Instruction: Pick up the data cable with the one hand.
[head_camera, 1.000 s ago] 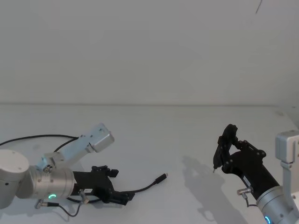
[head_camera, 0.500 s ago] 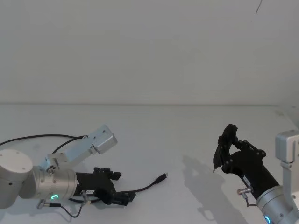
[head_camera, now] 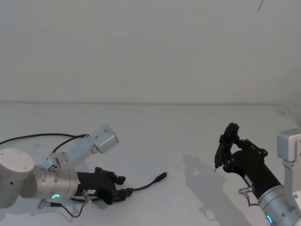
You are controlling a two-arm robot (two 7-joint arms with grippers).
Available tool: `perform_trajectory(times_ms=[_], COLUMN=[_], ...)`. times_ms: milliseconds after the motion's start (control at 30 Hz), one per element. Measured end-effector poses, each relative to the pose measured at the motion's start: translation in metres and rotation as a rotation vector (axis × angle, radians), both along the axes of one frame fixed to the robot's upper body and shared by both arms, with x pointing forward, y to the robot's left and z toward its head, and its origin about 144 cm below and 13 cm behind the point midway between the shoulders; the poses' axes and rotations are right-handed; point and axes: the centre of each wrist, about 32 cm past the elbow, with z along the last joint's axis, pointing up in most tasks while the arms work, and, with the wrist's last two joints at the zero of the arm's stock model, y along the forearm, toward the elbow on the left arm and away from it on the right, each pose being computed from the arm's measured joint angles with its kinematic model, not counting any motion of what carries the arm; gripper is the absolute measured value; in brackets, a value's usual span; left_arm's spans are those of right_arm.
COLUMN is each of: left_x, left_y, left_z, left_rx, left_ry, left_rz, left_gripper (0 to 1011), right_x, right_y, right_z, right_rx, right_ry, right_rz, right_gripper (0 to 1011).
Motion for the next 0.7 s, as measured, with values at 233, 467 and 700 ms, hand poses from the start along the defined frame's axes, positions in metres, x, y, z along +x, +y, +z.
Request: perform_trajectory(times_ms=[233, 467, 700], left_x=[0.0001, 0.0002, 0.0002], left_y=[-0.0003, -0.0003, -0.0005], left_z=[-0.0002, -0.0002, -0.0001], left_rx=[0.001, 0.002, 0.002], left_ry=[0.001, 0.001, 0.001], left_rz=[0.000, 0.000, -0.001], left_gripper=[254, 50, 40], right_x=[0.0000, 0.0000, 0.0000], right_y=[0.0000, 0.0000, 0.0000], right_z=[0.0000, 0.0000, 0.0000], right_rx=[0.000, 0.000, 0.000], right_ry=[0.000, 0.000, 0.000], right_rz=[0.000, 0.000, 0.000], right_gripper=[279, 279, 279])
